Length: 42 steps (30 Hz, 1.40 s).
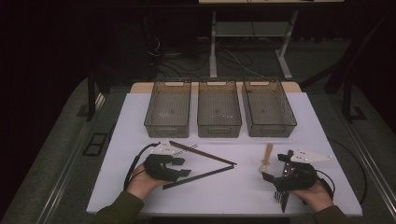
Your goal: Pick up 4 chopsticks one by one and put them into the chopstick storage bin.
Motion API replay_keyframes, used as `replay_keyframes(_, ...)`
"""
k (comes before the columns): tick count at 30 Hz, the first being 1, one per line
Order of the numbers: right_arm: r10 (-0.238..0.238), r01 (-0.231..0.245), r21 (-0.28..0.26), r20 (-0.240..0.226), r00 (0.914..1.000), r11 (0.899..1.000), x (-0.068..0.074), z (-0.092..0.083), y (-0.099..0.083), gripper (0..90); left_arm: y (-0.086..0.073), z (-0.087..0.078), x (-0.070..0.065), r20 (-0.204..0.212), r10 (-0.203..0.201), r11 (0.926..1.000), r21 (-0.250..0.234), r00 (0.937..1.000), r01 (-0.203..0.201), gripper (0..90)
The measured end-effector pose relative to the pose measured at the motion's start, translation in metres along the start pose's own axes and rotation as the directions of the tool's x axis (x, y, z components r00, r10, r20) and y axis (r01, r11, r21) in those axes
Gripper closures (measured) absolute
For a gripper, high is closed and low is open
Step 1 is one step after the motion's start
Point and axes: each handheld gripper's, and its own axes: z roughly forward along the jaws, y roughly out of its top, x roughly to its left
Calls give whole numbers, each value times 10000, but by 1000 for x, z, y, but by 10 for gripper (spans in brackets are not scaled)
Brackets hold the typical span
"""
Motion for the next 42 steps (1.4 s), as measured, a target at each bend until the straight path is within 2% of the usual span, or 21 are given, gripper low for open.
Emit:
replay_keyframes(6,-12,12,12,1,10000,10000,0,1,0,25,11,12,-3,120,178,9998,17,9998,-178,488)
replay_keyframes(9,-14,14,28,4,10000,10000,0,1,0,25,14,16,-5,206,219,9998,-6,9995,-219,547)
replay_keyframes(12,-34,34,35,10,10000,10000,0,1,0,25,13,18,-8,183,434,9990,137,9989,-436,612)
replay_keyframes(17,-22,22,33,5,10000,10000,0,1,0,25,9,21,-9,313,472,9985,244,9984,-480,722)
replay_keyframes(23,-65,65,41,-15,10000,10000,0,1,0,25,7,25,-11,415,533,9978,385,9977,-549,790)
replay_keyframes(39,-83,83,67,-6,10000,9999,1,1,0,25,5,37,-10,517,744,9940,770,9959,-782,793)
replay_keyframes(42,-86,86,60,8,10000,9999,1,2,0,25,5,39,-10,542,906,9922,813,9944,-948,800)
